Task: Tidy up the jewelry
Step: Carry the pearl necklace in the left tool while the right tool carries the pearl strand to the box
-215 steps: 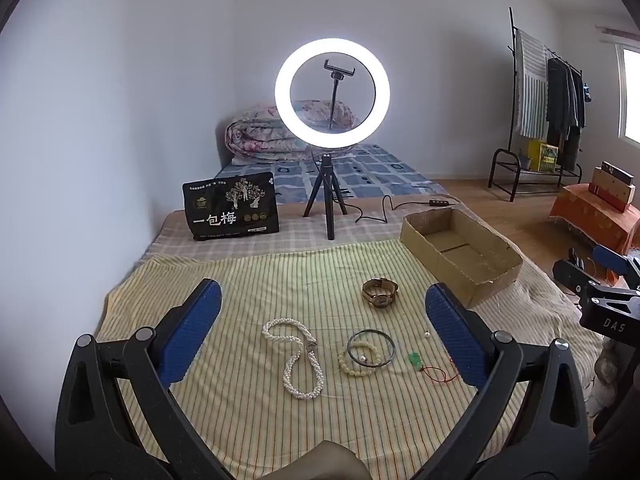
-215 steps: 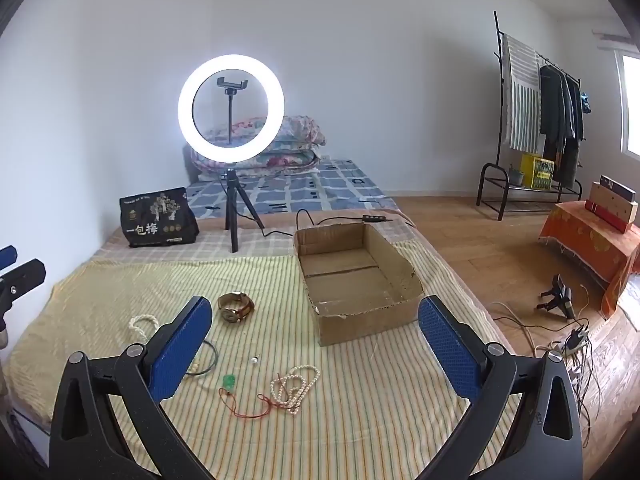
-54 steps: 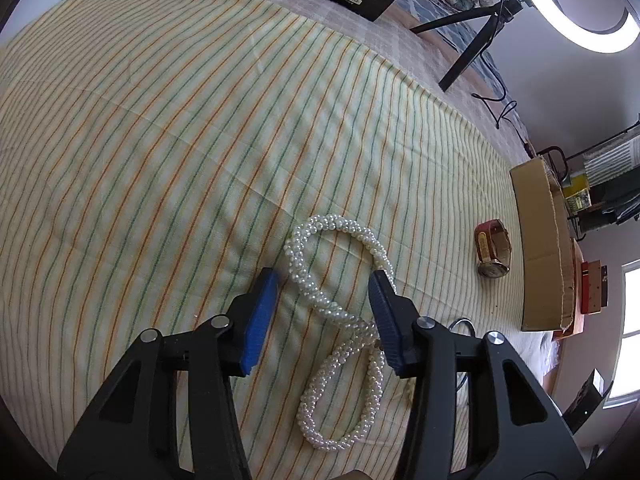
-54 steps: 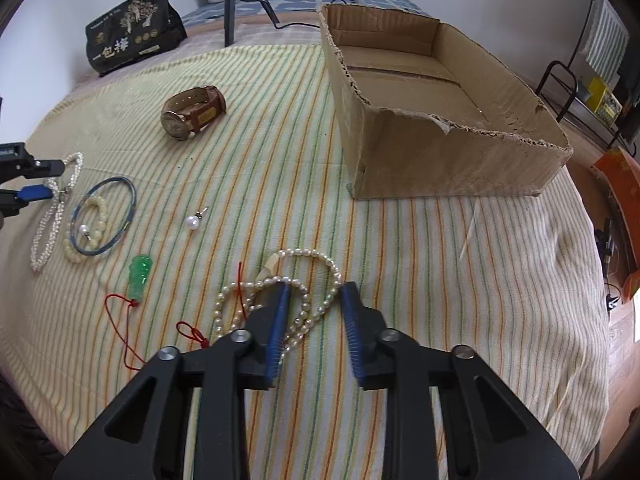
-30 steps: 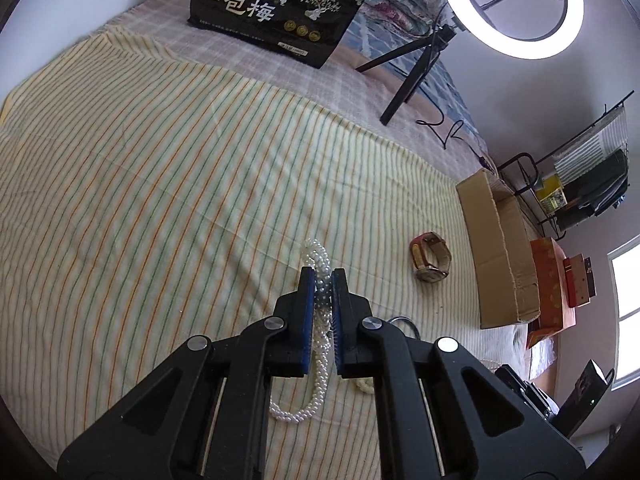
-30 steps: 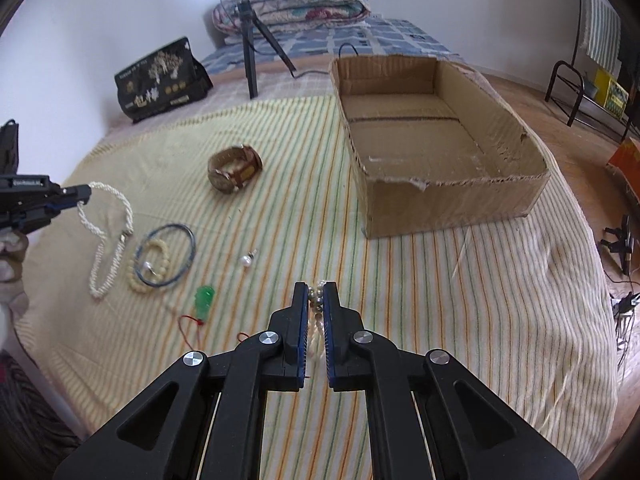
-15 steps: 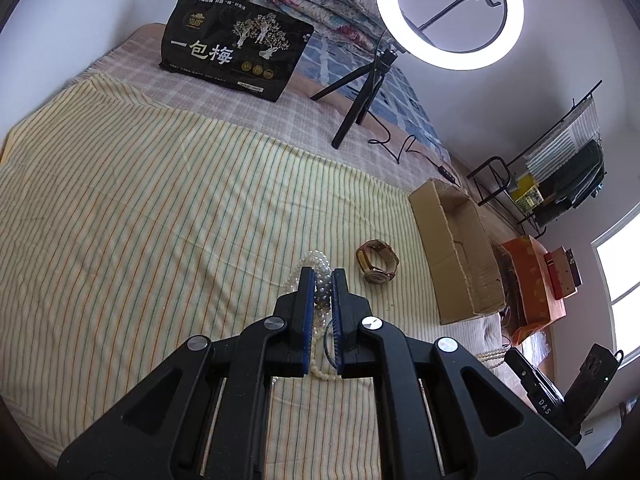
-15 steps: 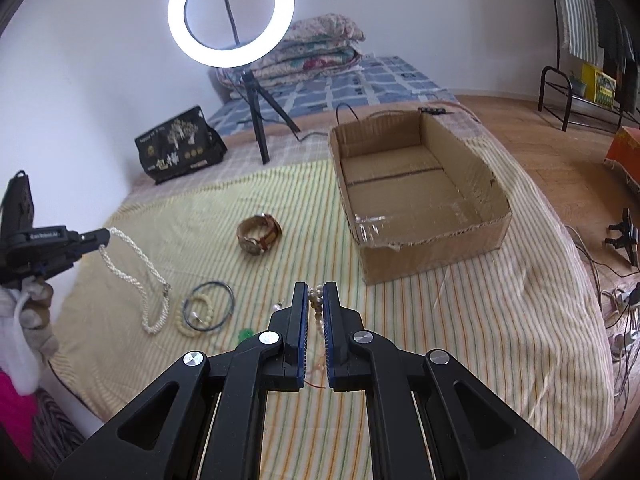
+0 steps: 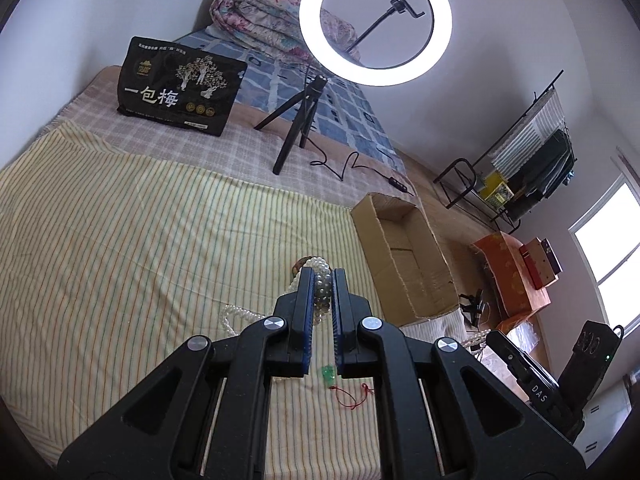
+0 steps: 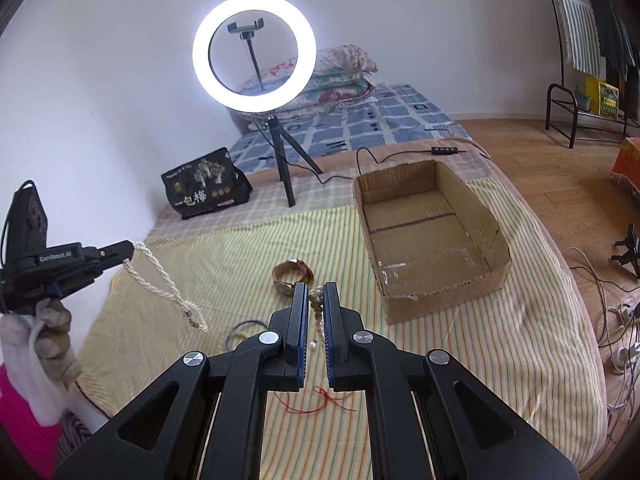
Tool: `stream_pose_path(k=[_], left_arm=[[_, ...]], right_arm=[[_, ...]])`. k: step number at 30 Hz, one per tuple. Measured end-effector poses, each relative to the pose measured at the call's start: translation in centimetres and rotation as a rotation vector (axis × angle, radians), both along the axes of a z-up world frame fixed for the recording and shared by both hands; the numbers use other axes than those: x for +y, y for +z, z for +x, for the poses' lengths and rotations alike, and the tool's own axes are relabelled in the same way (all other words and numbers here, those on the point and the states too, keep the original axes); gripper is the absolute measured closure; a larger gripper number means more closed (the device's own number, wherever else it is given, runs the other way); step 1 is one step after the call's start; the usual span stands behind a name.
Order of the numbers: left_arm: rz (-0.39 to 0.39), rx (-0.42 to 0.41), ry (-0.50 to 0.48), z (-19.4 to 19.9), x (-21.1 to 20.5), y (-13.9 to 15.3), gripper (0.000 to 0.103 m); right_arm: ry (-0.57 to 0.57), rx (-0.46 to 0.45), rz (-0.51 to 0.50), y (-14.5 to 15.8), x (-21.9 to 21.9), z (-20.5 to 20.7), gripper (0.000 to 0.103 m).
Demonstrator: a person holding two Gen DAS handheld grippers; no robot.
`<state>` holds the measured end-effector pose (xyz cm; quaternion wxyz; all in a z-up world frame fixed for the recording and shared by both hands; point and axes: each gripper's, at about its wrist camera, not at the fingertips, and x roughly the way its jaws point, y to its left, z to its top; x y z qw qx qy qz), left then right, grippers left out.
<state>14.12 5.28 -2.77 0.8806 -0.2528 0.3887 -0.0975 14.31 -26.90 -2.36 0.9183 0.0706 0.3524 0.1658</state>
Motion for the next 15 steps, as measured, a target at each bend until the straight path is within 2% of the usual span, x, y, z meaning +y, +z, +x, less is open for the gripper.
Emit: stream_pose_path(k=[8,15], left_arm=[[0.013,-0.042,-0.059,1.9,-3.2,2.8,0.097],[0.05,-0.071,-0.113,5.4,-6.8,4.5,0.097]], right_arm=[[-0.013,-0.056,-0.005,2.5,-0.3,0.9,0.097],[-0.054,-0.081,-0.001,3.2,-1.5,3.1,0.097]])
